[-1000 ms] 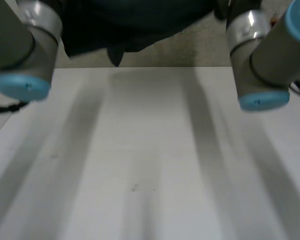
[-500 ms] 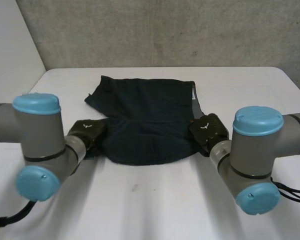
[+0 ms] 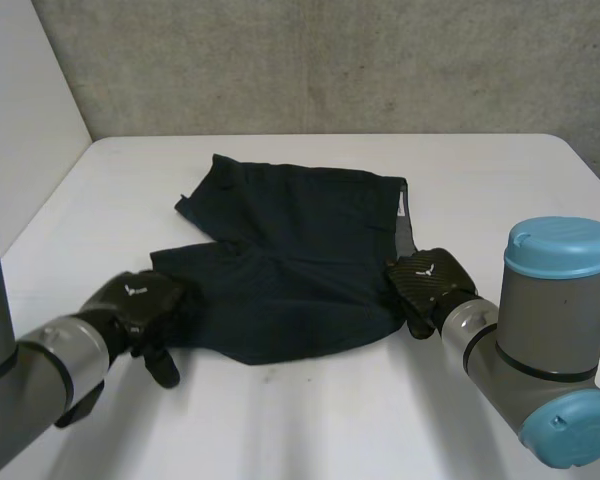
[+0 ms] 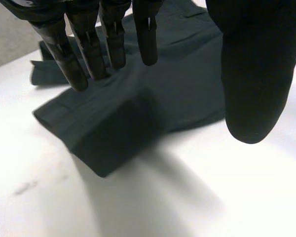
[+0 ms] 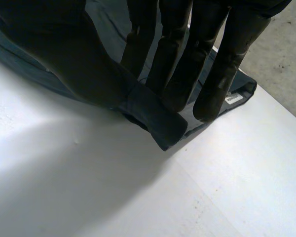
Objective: Fold the shorts.
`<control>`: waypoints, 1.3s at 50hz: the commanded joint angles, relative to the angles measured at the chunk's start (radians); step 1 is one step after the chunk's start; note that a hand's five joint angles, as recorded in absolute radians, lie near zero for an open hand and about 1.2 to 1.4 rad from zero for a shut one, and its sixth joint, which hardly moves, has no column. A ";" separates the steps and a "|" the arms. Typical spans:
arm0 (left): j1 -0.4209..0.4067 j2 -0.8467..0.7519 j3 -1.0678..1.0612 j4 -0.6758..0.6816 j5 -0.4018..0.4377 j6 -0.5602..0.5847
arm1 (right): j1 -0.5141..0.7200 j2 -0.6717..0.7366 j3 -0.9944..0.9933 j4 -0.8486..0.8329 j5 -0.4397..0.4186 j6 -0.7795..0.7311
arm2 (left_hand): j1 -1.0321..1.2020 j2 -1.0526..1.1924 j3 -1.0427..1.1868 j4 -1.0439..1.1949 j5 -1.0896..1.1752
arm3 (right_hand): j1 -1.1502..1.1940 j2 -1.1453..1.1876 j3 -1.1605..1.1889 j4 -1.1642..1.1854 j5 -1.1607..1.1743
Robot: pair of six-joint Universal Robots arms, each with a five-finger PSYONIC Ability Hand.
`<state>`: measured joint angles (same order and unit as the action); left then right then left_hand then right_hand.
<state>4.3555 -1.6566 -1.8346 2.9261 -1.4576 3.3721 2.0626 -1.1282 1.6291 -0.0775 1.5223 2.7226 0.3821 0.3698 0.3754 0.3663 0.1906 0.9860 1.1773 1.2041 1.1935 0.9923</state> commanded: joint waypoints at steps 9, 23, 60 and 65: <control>0.016 -0.040 -0.123 0.060 0.057 0.044 | -0.013 0.001 0.003 -0.001 -0.002 0.014 | 0.181 0.193 0.187 0.197 0.198 | 0.410 0.219 0.192 0.203 0.229; 0.049 -0.270 0.089 0.146 0.046 0.044 | -0.004 0.001 0.017 -0.002 -0.007 0.013 | 0.084 0.096 0.091 0.100 0.101 | 0.410 0.219 0.192 0.203 0.229; 0.027 -0.531 0.383 0.160 -0.023 0.044 | -0.002 0.024 0.009 -0.028 0.001 -0.006 | 0.832 0.844 0.839 0.848 0.849 | 0.410 0.219 0.192 0.203 0.229; 0.018 -0.488 0.357 0.146 -0.020 0.043 | -0.006 0.021 0.000 -0.027 0.004 -0.007 | 1.014 1.026 1.021 1.030 1.031 | 0.410 0.219 0.192 0.203 0.229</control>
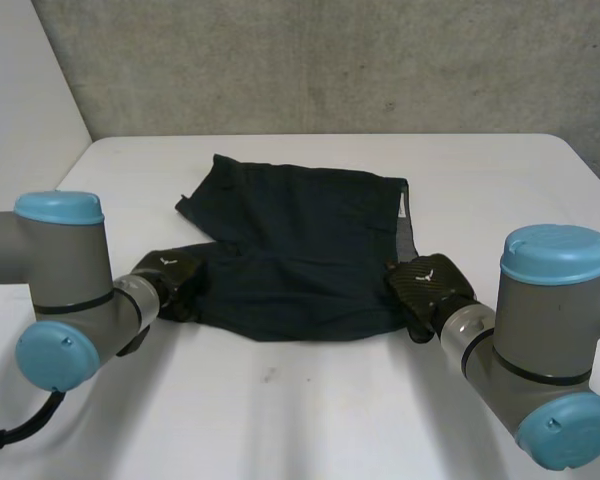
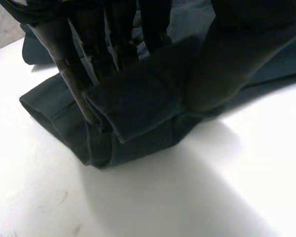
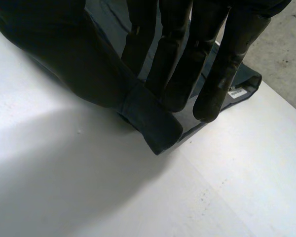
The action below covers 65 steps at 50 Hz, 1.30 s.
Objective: Fold the shorts.
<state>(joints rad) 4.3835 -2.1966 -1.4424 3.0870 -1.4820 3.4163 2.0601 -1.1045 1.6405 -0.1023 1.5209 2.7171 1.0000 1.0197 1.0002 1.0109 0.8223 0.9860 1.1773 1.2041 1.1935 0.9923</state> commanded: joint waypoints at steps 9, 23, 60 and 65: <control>-0.013 0.297 -0.203 -0.143 0.005 0.000 | -0.009 -0.067 0.001 0.050 0.005 -0.110 | 0.396 0.377 0.396 0.385 0.399 | 0.410 0.219 0.192 0.203 0.229; -0.098 0.598 -0.486 -0.499 -0.003 0.003 | -0.012 -0.276 0.103 0.479 -0.005 -0.367 | 0.396 0.377 0.396 0.385 0.399 | 0.410 0.219 0.192 0.203 0.229; -0.110 -0.249 0.574 -0.268 -0.270 0.156 | 0.008 0.330 -0.573 0.001 0.047 -0.324 | 0.396 0.377 0.396 0.385 0.399 | 0.410 0.219 0.192 0.203 0.229; -0.110 -0.287 0.609 -0.196 -0.268 0.175 | 0.020 0.388 -0.600 -0.063 0.062 -0.326 | 0.396 0.377 0.396 0.385 0.399 | 0.410 0.219 0.192 0.203 0.229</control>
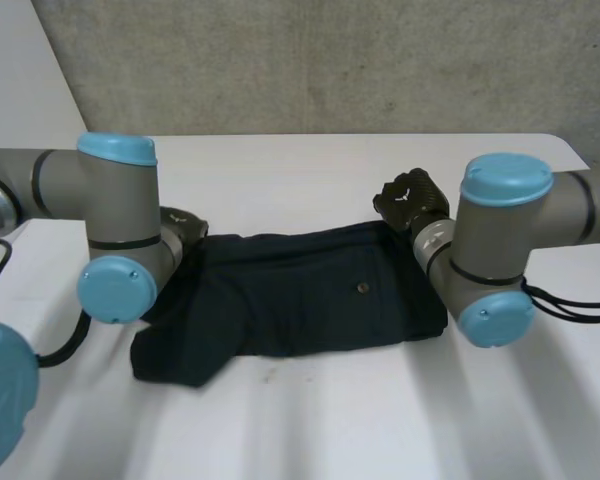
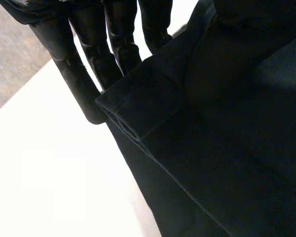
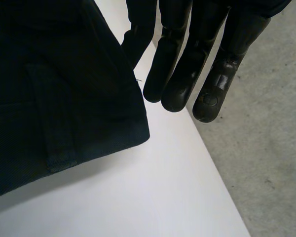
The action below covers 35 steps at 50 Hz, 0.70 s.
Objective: Fold the shorts.
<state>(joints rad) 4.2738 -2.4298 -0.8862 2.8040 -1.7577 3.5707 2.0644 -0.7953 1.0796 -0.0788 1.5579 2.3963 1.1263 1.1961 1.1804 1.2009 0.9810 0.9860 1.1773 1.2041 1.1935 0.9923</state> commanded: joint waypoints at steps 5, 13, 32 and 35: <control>0.000 -0.074 0.055 0.221 0.007 0.091 | 0.020 0.120 -0.050 -0.142 0.021 -0.005 | 0.270 0.200 0.216 0.195 0.241 | 0.410 0.219 0.192 0.203 0.229; -0.002 -0.107 0.043 0.356 0.018 0.256 | 0.026 0.186 -0.102 -0.205 0.028 0.000 | 0.270 0.200 0.216 0.195 0.241 | 0.410 0.219 0.192 0.203 0.229; 0.001 0.009 -0.006 0.342 0.023 0.327 | 0.014 -0.015 -0.030 -0.135 -0.002 0.283 | -0.919 -0.989 -0.973 -0.993 -0.948 | -0.811 -1.003 -1.030 -1.019 -0.992; 0.018 0.018 -0.016 0.341 0.069 0.277 | 0.000 -0.050 -0.015 -0.046 -0.065 0.320 | -0.904 -0.974 -0.958 -0.979 -0.933 | -0.811 -1.003 -1.030 -1.019 -0.992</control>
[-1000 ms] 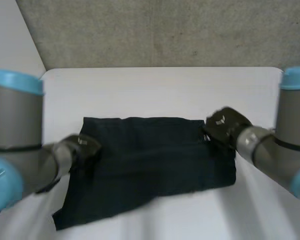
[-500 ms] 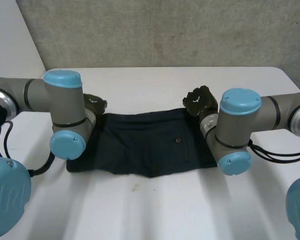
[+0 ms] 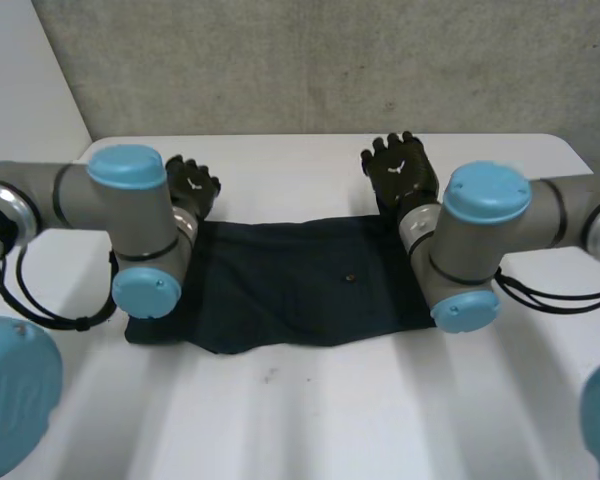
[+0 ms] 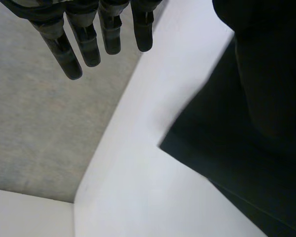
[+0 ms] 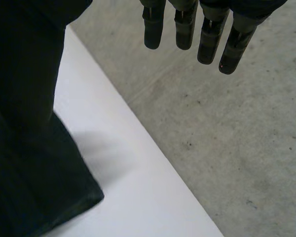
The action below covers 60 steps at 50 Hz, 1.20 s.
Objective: Fold the shorts.
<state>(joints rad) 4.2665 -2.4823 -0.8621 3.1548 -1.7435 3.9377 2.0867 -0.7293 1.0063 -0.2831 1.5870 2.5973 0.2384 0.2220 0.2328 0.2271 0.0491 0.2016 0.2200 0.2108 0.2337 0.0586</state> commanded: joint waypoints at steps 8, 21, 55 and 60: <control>0.062 0.042 -0.037 -0.062 0.219 -0.201 | -0.085 -0.191 0.119 0.366 -0.144 0.176 | 0.004 0.021 0.010 0.016 0.019 | 0.080 0.061 0.070 0.047 0.048; 0.111 -0.136 0.095 -0.058 0.233 -0.230 | -0.161 -0.331 0.463 0.308 -0.219 0.124 | 0.019 0.035 0.025 0.030 0.034 | 0.300 0.282 0.291 0.268 0.269; 0.061 0.206 -0.201 -0.096 0.229 -0.288 | -0.186 -0.372 0.729 -0.084 -0.177 0.070 | -0.045 -0.029 -0.040 -0.034 -0.031 | 1.195 1.176 1.185 1.163 1.163; 0.064 0.290 -0.232 -0.101 0.231 -0.394 | -0.209 -0.404 0.747 -0.045 -0.174 0.058 | -0.063 -0.047 -0.057 -0.052 -0.048 | 1.195 1.176 1.185 1.163 1.163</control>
<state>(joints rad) 4.3254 -2.2938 -1.0544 3.0574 -1.5149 3.6524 1.9030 -1.0871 1.7308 -0.3721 1.4081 2.6671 0.2372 0.2180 0.2291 0.2230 0.0484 0.9020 1.1637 1.1878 1.1901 0.9425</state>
